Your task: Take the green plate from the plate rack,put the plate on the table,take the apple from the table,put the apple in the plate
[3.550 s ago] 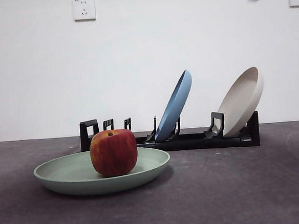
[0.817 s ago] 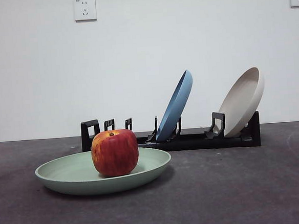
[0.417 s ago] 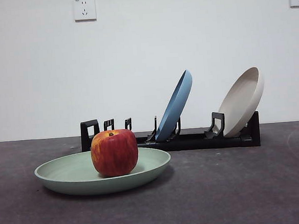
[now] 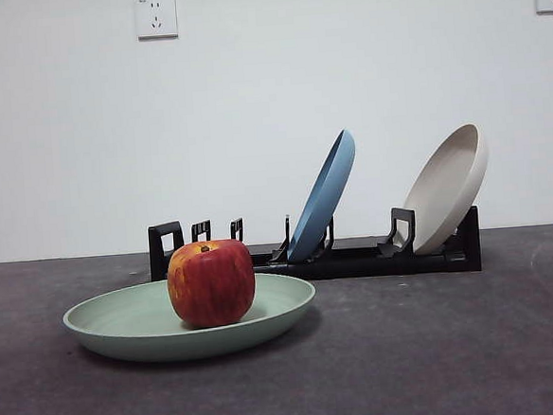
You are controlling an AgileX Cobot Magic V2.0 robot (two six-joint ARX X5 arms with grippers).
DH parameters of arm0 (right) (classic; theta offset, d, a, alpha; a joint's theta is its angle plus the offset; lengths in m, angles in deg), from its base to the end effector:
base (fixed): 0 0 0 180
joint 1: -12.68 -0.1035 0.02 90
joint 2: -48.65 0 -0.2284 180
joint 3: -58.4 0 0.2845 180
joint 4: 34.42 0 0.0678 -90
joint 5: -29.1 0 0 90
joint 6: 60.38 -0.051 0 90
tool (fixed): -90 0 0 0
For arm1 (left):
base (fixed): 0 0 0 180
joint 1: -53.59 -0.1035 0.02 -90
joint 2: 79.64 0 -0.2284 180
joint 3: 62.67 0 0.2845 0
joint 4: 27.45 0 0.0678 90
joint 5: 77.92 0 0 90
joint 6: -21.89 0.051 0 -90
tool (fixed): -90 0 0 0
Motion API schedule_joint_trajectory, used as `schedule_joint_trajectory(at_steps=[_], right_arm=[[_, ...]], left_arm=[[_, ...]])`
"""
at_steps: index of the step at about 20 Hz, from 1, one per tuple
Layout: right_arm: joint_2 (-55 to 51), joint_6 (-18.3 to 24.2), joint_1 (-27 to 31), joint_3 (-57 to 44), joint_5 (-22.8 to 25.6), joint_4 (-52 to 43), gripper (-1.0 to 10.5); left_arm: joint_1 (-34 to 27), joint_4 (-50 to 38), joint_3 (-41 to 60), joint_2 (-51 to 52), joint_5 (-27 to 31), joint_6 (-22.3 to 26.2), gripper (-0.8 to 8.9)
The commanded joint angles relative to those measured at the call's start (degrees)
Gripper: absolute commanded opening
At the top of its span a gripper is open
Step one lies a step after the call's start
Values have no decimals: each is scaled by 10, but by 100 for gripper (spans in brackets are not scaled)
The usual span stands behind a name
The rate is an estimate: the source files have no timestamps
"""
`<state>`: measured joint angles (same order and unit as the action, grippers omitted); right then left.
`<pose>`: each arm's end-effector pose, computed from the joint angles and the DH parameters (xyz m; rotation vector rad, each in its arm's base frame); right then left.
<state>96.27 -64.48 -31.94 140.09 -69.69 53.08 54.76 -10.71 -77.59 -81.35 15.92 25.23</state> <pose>0.1171 0.1265 0.3367 -0.2350 0.9469 0.8270 0.1872 -0.0004 0.1680 0.0610 0.0629 0.0448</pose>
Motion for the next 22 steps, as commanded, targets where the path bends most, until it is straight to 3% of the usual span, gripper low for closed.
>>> schedule_joint_trajectory(at_steps=[1,7,10,22], right_arm=[[-1,-5,-1,-4,2,-2,1],[-1,-5,-1,-4,2,-2,1],[-1,-5,-1,-4,2,-2,2],[-1,-5,-1,-4,2,-2,1]], left_arm=[[-2,13,18,14,-15,-24,-3],[-2,58,24,16,-61,-37,-3],[-2,60,24,16,-70,-65,-3],[-2,60,24,16,-70,-66,-3]])
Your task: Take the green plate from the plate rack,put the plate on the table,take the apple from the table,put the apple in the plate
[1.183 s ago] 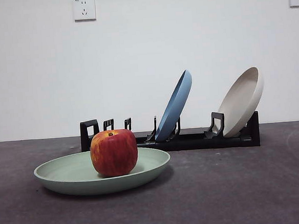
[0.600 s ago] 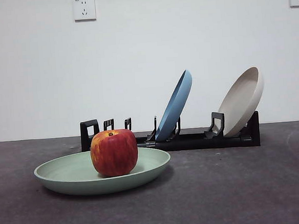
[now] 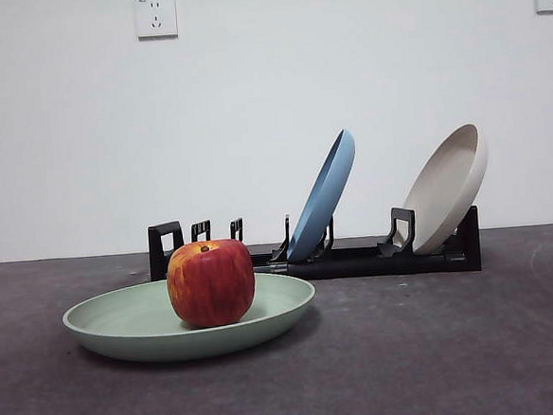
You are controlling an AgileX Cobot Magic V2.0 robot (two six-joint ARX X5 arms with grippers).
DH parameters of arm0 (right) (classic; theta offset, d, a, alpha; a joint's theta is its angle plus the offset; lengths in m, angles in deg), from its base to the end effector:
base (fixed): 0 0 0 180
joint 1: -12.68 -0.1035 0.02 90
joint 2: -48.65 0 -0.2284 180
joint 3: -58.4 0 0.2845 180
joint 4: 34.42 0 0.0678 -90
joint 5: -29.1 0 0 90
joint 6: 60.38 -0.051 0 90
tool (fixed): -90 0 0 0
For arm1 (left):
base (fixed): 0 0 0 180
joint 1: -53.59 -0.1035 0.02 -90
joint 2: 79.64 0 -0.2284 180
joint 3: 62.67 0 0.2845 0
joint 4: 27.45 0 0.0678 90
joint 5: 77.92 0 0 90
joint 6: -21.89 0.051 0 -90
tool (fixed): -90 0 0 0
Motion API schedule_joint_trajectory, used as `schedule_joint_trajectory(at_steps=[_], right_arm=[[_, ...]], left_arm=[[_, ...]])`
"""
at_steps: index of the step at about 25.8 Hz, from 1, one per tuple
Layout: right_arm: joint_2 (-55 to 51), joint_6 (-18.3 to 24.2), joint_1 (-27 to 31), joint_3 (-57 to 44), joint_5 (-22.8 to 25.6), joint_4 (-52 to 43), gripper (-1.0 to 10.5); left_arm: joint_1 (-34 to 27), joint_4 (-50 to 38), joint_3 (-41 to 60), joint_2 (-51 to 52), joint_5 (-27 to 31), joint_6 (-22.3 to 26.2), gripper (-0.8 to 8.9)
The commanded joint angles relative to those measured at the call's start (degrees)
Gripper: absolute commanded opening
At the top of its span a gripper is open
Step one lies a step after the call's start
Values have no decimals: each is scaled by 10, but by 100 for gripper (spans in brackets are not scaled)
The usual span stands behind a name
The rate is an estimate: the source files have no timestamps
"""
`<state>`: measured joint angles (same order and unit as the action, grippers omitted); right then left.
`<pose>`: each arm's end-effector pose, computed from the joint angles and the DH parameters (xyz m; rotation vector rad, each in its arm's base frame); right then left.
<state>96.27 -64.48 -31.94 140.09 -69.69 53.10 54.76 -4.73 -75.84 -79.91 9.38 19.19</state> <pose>0.1170 0.1264 0.3366 -0.2351 0.9473 0.8269 0.1858 -0.0062 0.1478 -0.0493 0.1730 -0.0633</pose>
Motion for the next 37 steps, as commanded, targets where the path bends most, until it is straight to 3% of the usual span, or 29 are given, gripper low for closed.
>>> schedule_joint_trajectory(at_steps=[1,7,10,14,19,24,32,37], right_arm=[[-1,-5,-1,-4,2,-2,1],[-1,-3,-1,-4,2,-4,1],[-2,49,2,-4,3,-8,1],[-33,116,70,-10,10,-102,1],[-95,86,215,-58,-104,-280,1],[-169,87,332,-178,-107,-407,1],[-316,75,383,-454,-96,-648,1],[-388,56,385,-573,-50,-711,1]], left_arm=[[-2,0,7,2,-4,-5,-3],[-2,0,7,2,-4,-5,-3],[-2,0,7,2,-4,-5,-3],[-2,0,7,2,-4,-5,-3],[-2,0,7,2,-4,-5,-3],[-2,0,7,2,-4,-5,-4],[-2,0,7,2,-4,-5,-3],[-2,0,7,2,-4,-5,-3]])
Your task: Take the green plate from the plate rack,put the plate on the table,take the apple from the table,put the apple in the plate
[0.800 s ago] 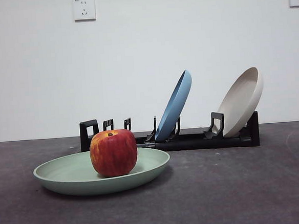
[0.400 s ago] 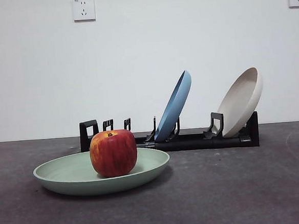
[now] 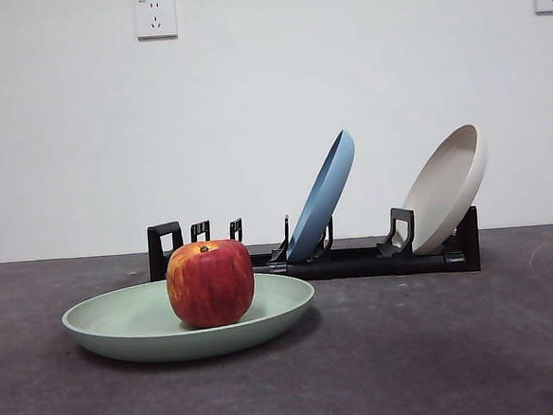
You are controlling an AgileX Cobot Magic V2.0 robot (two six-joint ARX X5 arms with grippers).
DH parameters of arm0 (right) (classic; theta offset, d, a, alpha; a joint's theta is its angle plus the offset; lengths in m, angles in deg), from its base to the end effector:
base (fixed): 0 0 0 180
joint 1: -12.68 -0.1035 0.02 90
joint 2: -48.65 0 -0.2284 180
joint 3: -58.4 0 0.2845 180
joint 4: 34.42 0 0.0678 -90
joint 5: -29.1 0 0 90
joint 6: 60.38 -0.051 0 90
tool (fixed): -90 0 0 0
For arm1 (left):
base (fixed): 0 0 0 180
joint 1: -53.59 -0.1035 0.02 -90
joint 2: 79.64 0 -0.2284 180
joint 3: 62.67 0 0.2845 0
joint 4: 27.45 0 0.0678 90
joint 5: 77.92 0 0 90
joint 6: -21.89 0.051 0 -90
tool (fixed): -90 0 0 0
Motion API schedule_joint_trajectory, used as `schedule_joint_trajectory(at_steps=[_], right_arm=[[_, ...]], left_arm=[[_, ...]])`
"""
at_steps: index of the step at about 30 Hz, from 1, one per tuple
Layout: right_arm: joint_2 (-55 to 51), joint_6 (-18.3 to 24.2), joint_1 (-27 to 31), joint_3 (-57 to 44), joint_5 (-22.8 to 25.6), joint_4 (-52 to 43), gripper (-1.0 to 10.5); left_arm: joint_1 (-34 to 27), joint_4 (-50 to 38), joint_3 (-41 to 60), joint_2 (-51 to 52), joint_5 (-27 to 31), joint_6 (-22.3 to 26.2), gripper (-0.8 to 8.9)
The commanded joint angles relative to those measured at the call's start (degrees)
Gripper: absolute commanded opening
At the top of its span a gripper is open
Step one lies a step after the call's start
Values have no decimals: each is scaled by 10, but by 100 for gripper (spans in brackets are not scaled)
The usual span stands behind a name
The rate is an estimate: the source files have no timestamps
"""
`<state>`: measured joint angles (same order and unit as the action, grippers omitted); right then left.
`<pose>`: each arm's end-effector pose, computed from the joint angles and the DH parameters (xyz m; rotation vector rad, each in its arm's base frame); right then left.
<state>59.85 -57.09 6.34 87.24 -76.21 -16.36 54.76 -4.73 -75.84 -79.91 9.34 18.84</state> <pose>0.1814 0.0337 0.2332 -0.0562 -0.0035 0.3780 0.1858 -0.0062 0.1478 -0.0554 0.1732 -0.0635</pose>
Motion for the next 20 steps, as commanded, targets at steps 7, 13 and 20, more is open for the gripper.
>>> schedule_joint_trajectory(at_steps=[7,13,20], right_arm=[[-82,-31,3,-124,37,-15,1],[-97,-37,3,-150,37,15,1],[-111,-43,3,-163,37,39,1]], left_arm=[[-2,0,7,2,-4,-2,-3],[-2,0,7,2,-4,-2,-3],[-2,0,7,2,-4,-2,-3]])
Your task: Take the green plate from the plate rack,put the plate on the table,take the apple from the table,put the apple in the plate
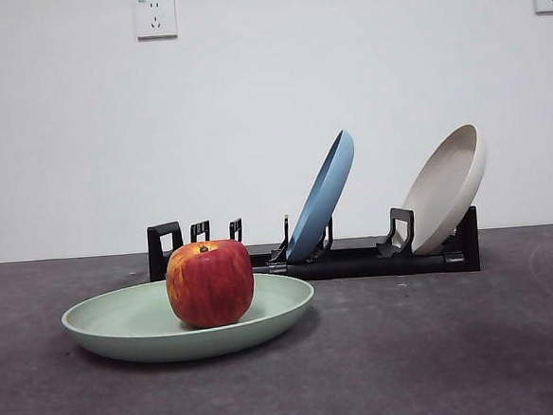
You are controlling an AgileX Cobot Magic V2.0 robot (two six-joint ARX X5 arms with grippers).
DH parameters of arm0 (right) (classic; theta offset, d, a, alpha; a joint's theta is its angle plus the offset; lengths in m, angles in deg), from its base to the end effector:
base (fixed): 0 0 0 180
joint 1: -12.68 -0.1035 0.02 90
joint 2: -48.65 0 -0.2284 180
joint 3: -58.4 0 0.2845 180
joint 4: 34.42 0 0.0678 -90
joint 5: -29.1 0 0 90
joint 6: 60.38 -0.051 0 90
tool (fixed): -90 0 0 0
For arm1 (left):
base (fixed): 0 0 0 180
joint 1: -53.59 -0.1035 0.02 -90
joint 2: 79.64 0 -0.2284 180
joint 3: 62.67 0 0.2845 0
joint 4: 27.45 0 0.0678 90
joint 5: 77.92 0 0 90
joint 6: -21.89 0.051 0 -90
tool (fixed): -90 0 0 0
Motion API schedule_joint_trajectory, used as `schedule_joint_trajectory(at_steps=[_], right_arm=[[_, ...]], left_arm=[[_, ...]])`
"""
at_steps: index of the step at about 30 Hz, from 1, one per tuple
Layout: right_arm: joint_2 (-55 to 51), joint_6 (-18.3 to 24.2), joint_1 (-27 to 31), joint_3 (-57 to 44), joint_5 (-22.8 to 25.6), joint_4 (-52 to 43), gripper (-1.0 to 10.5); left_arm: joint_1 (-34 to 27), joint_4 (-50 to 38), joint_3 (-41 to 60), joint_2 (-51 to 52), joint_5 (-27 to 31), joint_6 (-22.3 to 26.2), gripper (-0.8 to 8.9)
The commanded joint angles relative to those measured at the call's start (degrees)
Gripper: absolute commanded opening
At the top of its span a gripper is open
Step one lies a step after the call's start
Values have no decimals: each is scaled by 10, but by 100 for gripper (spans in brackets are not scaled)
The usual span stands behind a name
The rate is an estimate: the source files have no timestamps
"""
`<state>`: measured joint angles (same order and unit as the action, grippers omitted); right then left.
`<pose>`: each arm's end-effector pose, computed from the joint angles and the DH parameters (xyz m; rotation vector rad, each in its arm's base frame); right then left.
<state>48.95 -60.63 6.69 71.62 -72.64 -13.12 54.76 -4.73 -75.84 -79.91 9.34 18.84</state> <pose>0.1833 0.0297 0.1511 0.0117 0.1473 0.3086 0.1858 -0.0062 0.1478 -0.0554 0.1732 -0.0635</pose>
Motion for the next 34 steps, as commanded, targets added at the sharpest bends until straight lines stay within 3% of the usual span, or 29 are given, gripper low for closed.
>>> schedule_joint_trajectory(at_steps=[1,6,34], right_arm=[[-2,-7,0,-7,2,7,1],[-2,-23,0,-7,1,4,1],[-2,-23,0,-7,1,4,1]], left_arm=[[-2,0,7,2,-3,-2,-3],[-2,0,7,2,-4,-2,-3],[-2,0,7,2,-4,-2,-3]])
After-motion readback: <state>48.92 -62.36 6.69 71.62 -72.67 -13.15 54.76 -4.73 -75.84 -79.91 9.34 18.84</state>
